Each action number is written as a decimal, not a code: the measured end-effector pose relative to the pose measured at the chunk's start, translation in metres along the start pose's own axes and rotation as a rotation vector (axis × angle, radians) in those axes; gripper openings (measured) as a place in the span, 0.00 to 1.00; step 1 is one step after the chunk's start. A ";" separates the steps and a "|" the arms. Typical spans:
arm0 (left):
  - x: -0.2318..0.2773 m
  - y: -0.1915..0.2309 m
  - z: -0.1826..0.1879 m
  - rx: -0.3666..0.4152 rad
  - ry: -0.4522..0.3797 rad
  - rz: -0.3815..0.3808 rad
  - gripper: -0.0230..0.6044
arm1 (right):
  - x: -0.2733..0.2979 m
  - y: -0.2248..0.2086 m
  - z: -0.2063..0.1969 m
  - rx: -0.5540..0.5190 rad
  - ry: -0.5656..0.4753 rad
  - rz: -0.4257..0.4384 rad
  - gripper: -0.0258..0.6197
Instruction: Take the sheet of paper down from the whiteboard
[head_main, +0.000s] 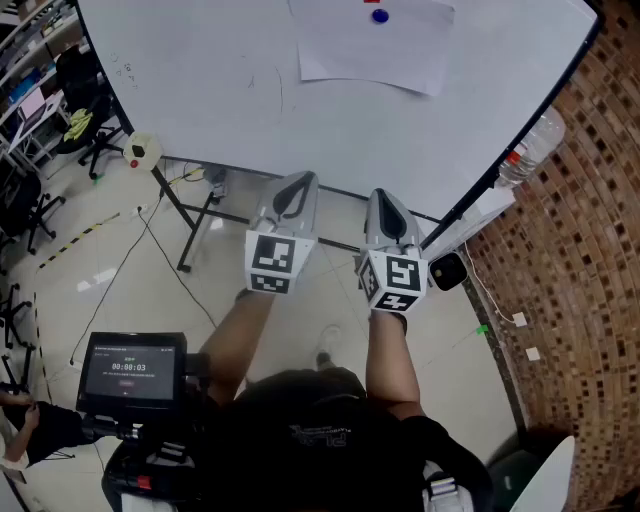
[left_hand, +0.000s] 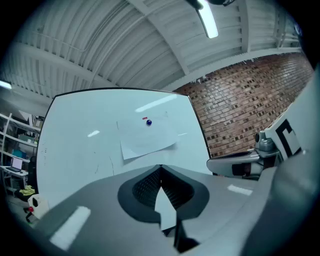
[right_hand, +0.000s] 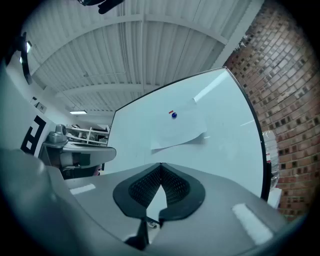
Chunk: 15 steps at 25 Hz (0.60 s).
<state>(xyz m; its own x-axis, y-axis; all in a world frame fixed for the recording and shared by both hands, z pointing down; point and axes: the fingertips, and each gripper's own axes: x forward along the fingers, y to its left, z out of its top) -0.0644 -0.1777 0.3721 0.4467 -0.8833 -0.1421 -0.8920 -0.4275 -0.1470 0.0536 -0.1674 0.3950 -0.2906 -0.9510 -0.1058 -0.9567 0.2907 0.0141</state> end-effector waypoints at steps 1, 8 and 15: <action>0.004 -0.001 0.003 0.005 -0.007 -0.007 0.04 | 0.002 -0.005 0.001 0.003 0.000 -0.005 0.06; 0.083 0.002 0.025 0.058 -0.042 0.004 0.04 | 0.053 -0.065 0.007 0.034 -0.014 0.001 0.06; 0.136 0.008 0.045 0.127 -0.092 0.038 0.04 | 0.090 -0.103 0.015 0.066 -0.044 0.010 0.06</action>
<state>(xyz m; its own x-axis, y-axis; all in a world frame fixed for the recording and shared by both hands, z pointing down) -0.0080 -0.2923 0.3079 0.4226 -0.8745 -0.2381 -0.8950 -0.3613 -0.2615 0.1262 -0.2814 0.3693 -0.2980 -0.9428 -0.1496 -0.9500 0.3082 -0.0501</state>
